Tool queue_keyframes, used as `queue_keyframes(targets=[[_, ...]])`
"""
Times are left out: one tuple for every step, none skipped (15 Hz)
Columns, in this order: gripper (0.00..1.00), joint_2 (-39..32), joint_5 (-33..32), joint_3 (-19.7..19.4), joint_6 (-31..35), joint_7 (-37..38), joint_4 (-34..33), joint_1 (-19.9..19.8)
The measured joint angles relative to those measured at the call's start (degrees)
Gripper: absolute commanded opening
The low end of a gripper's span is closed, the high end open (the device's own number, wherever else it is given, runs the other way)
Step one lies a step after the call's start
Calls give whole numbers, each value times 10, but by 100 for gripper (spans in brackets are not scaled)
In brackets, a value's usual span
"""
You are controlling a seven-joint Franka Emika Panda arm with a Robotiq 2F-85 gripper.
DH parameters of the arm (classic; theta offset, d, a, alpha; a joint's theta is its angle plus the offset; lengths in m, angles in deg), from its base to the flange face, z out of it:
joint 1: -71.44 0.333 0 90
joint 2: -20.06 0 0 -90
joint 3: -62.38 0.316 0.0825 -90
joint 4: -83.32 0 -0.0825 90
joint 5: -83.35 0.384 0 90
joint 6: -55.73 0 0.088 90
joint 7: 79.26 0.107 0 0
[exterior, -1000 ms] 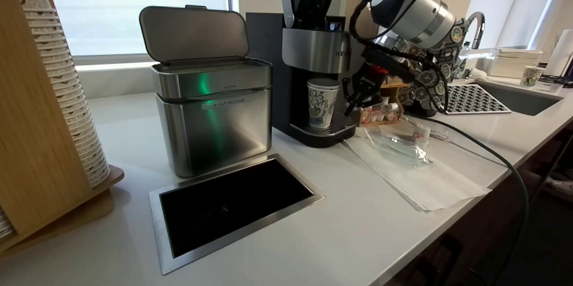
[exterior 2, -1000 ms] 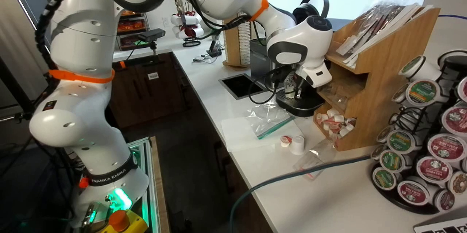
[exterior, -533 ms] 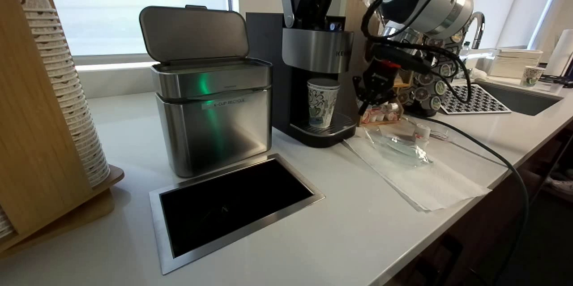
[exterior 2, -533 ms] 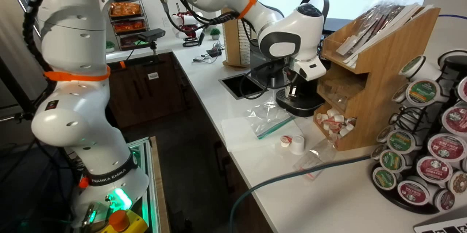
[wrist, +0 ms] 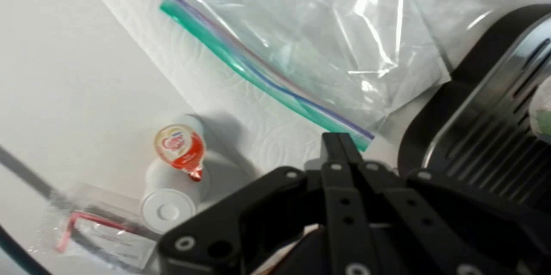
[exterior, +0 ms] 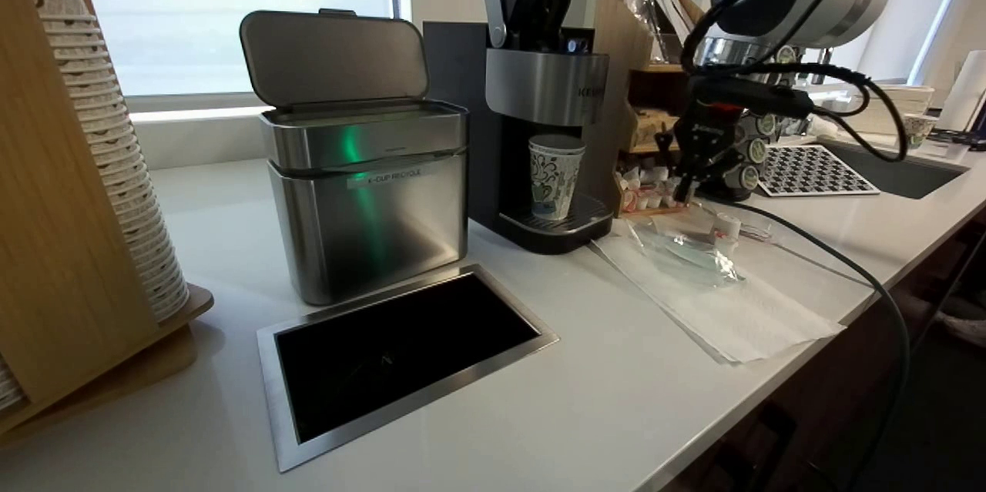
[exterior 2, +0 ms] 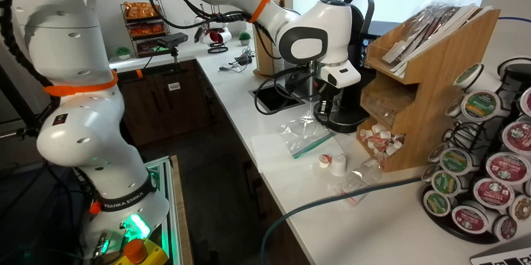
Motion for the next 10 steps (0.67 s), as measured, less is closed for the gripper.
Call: queue_keyframes(targets=[[30, 16, -17, -5, 1, 12, 16, 0], [36, 33, -34, -9, 1, 27, 32, -1], [45, 51, -52, -14, 3, 44, 49, -2], [52, 69, -72, -17, 4, 63, 64, -5], [61, 88, -92, -19, 7, 84, 79, -8], [67, 106, -113, -19, 11, 108, 94, -13], [76, 125, -134, -19, 15, 132, 108, -19], [83, 143, -157, -19, 22, 157, 122, -25], [92, 161, -180, -18, 28, 183, 135, -33], [98, 177, -204, -16, 35, 212, 146, -43]])
